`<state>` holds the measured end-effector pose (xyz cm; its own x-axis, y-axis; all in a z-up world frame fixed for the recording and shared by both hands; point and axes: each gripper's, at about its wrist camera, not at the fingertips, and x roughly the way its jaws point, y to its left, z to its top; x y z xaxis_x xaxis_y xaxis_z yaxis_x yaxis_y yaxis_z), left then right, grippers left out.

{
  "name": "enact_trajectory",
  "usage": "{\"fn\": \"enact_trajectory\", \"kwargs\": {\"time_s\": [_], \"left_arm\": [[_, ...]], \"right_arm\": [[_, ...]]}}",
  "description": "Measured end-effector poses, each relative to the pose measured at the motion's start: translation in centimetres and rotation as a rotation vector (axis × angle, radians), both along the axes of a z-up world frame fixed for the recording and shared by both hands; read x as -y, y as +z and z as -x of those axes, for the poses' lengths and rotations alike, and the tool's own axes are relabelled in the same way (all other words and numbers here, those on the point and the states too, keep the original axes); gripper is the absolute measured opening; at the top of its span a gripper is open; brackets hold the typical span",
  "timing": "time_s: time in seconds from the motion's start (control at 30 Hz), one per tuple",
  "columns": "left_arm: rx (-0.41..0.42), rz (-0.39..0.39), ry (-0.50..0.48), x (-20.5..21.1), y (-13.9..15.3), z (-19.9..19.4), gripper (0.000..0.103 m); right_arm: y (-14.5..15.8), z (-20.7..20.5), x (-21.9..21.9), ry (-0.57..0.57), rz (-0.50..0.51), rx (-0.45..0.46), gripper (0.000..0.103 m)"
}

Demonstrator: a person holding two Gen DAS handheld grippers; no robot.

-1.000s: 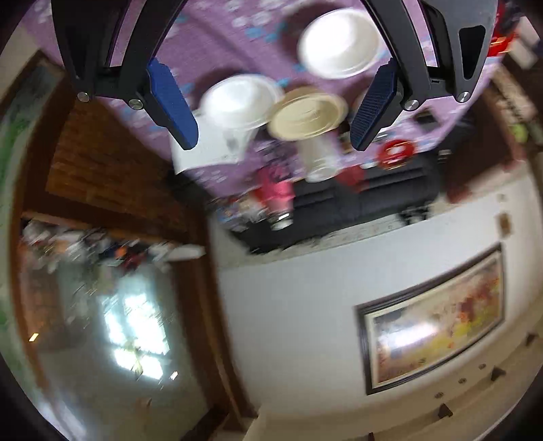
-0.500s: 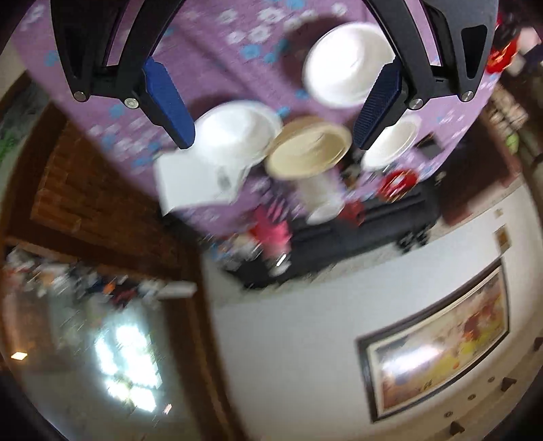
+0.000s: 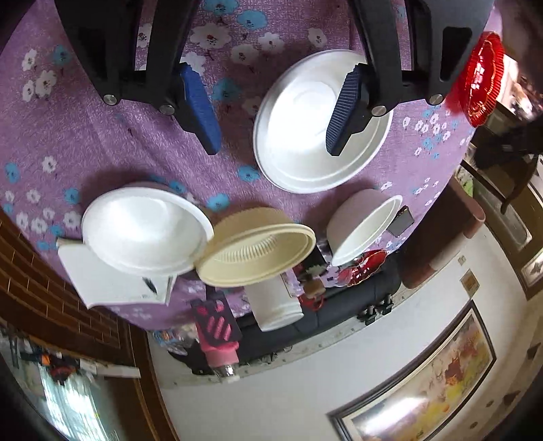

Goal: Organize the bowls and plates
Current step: 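Lift the white paper plate with the right tool toward the stacked red plates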

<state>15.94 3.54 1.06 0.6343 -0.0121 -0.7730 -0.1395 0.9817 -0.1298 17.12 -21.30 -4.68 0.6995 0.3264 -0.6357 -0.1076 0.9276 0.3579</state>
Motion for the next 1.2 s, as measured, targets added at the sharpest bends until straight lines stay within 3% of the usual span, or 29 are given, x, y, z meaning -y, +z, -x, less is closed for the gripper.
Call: {"fn": "enact_trajectory", "kwargs": {"time_s": [0.1, 0.13, 0.23, 0.37, 0.5, 0.63, 0.67, 0.7, 0.77, 0.8, 0.9, 1.03, 1.2], "left_arm": [[-0.084, 0.068, -0.025, 0.7, -2.2, -2.3, 0.055], [-0.12, 0.096, -0.031, 0.8, -3.1, -3.2, 0.052], [-0.16, 0.151, -0.013, 0.7, -5.1, -4.7, 0.052], [-0.156, 0.141, -0.025, 1.3, -6.2, -5.3, 0.052], [-0.179, 0.171, -0.051, 2.1, -7.3, -5.7, 0.06], [-0.201, 0.195, -0.066, 2.7, -8.2, -6.7, 0.059], [-0.205, 0.195, -0.073, 3.0, -8.4, -6.9, 0.059], [-0.21, 0.19, -0.08, 3.2, -8.5, -6.9, 0.059], [-0.208, 0.144, -0.102, 3.9, -8.5, -6.8, 0.046], [-0.213, 0.138, -0.122, 4.3, -8.5, -6.8, 0.022], [-0.227, 0.133, -0.129, 4.8, -8.2, -6.2, 0.018], [-0.174, 0.066, -0.122, 5.3, -6.8, -4.5, 0.017], [-0.152, 0.055, -0.098, 4.7, -5.6, -2.3, 0.017]], "right_arm": [[-0.5, -0.5, -0.1, 0.021, -0.019, -0.021, 0.064], [-0.6, -0.7, -0.3, 0.029, -0.019, -0.027, 0.062], [-1.0, -1.2, -0.9, 0.036, -0.007, -0.045, 0.062], [-1.5, -1.5, -1.0, 0.052, -0.021, -0.066, 0.06], [-2.0, -2.0, -1.1, 0.057, -0.027, -0.097, 0.056], [-2.4, -2.2, -1.1, 0.059, -0.022, -0.108, 0.053], [-2.4, -2.2, -1.1, 0.058, -0.023, -0.109, 0.051], [-2.5, -2.2, -1.0, 0.062, -0.03, -0.112, 0.043], [-2.7, -2.4, -1.0, 0.077, -0.052, -0.121, 0.03], [-2.7, -2.5, -1.0, 0.082, -0.06, -0.125, 0.025], [-2.8, -2.3, -0.9, 0.08, -0.065, -0.124, 0.022], [-2.4, -1.9, -0.7, 0.089, -0.099, -0.098, 0.021], [-1.9, -1.5, -1.0, 0.138, -0.141, -0.081, 0.021]]}}
